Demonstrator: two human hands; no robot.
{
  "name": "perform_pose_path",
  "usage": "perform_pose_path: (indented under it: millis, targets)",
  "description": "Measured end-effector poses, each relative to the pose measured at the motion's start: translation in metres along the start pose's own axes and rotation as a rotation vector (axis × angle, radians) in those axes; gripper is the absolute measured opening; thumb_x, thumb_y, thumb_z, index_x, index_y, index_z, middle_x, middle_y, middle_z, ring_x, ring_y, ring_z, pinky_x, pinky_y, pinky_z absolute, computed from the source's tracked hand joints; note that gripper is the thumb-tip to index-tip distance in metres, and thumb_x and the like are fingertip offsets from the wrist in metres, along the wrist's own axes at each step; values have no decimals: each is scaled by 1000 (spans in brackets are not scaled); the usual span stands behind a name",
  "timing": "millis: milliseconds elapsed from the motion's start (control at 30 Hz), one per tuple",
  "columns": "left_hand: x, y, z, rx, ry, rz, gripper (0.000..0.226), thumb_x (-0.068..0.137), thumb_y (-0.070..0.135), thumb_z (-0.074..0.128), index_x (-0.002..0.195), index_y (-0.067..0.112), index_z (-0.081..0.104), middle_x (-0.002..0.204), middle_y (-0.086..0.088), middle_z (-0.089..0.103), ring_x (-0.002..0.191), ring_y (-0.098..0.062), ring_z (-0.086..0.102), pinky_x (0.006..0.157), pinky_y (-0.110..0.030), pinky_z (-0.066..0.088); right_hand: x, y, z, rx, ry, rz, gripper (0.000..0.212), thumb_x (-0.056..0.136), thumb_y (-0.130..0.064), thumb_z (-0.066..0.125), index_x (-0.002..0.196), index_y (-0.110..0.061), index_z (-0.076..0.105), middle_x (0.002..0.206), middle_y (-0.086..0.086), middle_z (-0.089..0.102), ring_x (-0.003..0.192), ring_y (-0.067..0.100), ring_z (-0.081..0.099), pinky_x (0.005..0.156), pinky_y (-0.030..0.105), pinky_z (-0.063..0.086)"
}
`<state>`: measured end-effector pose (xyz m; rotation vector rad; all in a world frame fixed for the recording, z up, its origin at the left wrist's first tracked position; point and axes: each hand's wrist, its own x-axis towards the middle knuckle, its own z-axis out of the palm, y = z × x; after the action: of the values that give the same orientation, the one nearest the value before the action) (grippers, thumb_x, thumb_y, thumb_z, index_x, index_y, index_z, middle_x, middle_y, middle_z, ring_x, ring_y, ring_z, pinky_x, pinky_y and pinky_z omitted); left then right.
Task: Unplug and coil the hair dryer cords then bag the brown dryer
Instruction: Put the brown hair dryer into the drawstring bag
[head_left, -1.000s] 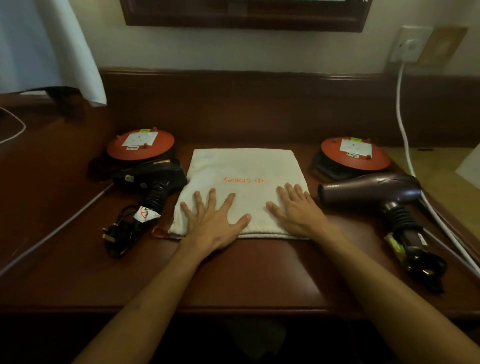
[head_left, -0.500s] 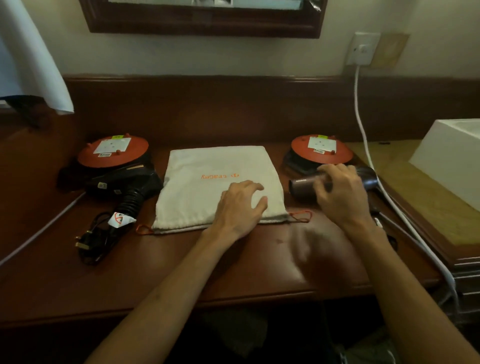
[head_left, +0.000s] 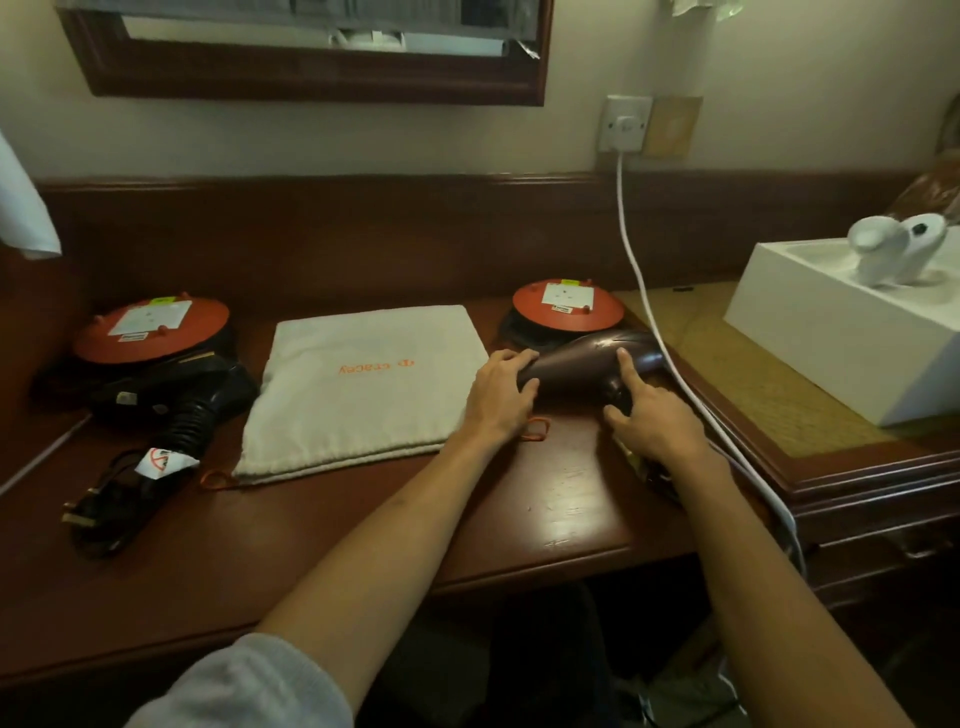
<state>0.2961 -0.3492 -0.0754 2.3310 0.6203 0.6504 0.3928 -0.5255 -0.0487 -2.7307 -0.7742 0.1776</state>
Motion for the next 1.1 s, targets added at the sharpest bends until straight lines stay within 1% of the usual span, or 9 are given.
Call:
perform_pose_path:
  millis: [267,500,567,667,767,833,867,933,1100]
  targets:
    - [-24,-10,-33,51,-21,42,50,92,30,71,140,23,56,142,-4,55,129,-22,52,110,-39,45,3,8,4,35,48,-48,86,97,-46,53,155,-45,-10,139,17,53,124,36,55,104,53,45]
    - [-48,-63,-107,249,-219,-30,31,84,44,79,108,26,75,112,4,66,97,-11,60,80,-26,47,-19,3,-2,284,156,-243,85,97,-36,62,157,-43,3,137,15,58,113,30,62,101,45,46]
    - [-47,-69,-112,283,-295,-24,31,80,47,81,104,29,75,109,3,65,95,-12,60,76,-26,46,-32,-7,-3,410,134,-316,84,96,-31,66,156,-43,9,139,12,57,114,25,60,99,33,45]
    - [-46,-72,-111,283,-331,-18,25,82,45,81,100,29,74,106,3,62,96,-16,61,76,-27,46,-50,-20,-3,538,59,-411,84,94,-25,69,157,-42,17,131,-9,52,95,0,58,75,3,45]
    - [-44,-74,-118,86,-323,-60,36,77,41,86,105,24,71,105,3,67,95,-15,63,78,-28,49,-63,-27,-4,609,-36,-486,84,91,-18,72,155,-41,24,119,-33,44,93,-21,56,71,-7,38]
    - [-42,-76,-127,54,-341,-72,34,79,31,85,106,21,66,97,3,66,90,-13,61,77,-27,48,-70,-31,-3,662,-86,-531,83,87,-12,75,153,-38,31,123,-33,48,101,-28,53,78,-5,39]
    - [-40,-76,-131,88,-364,-72,18,84,19,79,94,20,64,88,3,63,83,-14,58,71,-25,45,-73,-32,-3,685,-104,-546,83,85,-8,77,152,-35,35,125,-31,51,106,-25,54,82,-2,41]
    - [-34,-72,-133,157,-396,-57,34,89,0,66,66,25,60,64,5,57,64,-14,52,58,-23,37,-77,-34,0,708,-134,-568,84,82,-6,79,151,-33,40,127,-28,56,112,-14,59,87,5,46]
    - [-26,-64,-131,227,-432,-59,43,85,1,67,54,28,58,51,12,55,51,-6,48,50,-25,35,-82,-39,7,657,-181,-598,81,80,-14,83,147,-40,44,124,-26,61,114,-10,60,89,9,48]
